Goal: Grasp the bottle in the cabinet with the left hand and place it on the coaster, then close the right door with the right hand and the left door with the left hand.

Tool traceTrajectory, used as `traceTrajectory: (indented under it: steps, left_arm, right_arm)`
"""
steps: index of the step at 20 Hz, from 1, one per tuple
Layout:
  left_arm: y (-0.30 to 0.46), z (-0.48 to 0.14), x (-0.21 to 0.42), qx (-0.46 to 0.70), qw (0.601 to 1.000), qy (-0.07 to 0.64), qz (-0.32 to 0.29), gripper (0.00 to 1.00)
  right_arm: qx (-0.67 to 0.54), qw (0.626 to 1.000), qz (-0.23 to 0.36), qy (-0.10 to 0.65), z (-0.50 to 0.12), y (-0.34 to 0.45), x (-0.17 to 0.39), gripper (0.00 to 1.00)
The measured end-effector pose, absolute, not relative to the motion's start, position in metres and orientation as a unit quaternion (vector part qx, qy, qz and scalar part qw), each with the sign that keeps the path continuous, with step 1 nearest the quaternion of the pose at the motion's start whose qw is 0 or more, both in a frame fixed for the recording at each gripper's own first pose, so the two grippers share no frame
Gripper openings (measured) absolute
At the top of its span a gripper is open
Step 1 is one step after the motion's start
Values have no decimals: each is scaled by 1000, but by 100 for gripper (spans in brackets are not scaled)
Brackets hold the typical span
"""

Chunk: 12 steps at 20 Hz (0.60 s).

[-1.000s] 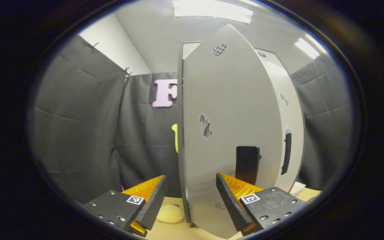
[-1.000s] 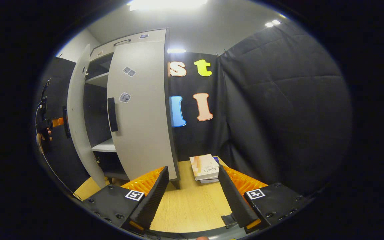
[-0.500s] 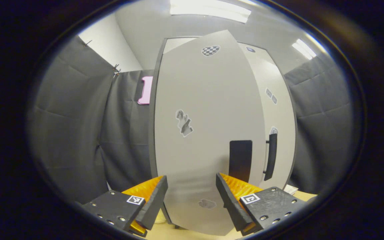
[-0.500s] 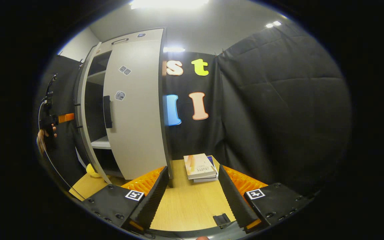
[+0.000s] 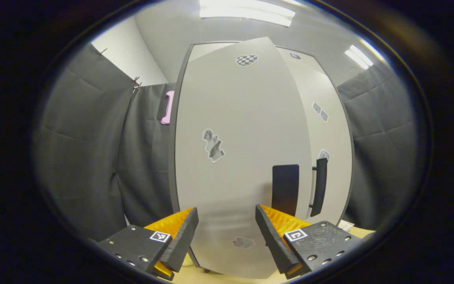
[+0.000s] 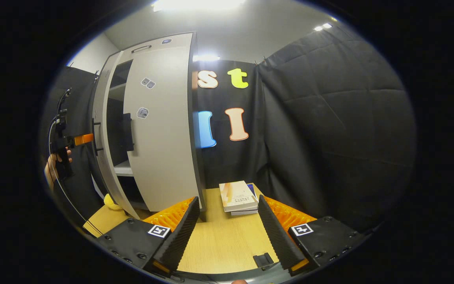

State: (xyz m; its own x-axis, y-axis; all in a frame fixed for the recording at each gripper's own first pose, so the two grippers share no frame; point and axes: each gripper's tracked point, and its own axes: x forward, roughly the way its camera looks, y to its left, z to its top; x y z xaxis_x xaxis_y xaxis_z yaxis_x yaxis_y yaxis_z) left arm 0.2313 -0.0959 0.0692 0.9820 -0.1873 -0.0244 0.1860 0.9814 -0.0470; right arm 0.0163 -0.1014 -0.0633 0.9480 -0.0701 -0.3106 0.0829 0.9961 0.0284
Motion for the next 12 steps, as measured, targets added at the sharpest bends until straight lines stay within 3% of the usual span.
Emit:
traceTrajectory:
  steps: [12]
  left_arm:
    - [-72, 78, 209, -1, 999, 14, -46, 89]
  right_arm:
    - [8, 992, 48, 121, -40, -76, 36, 95]
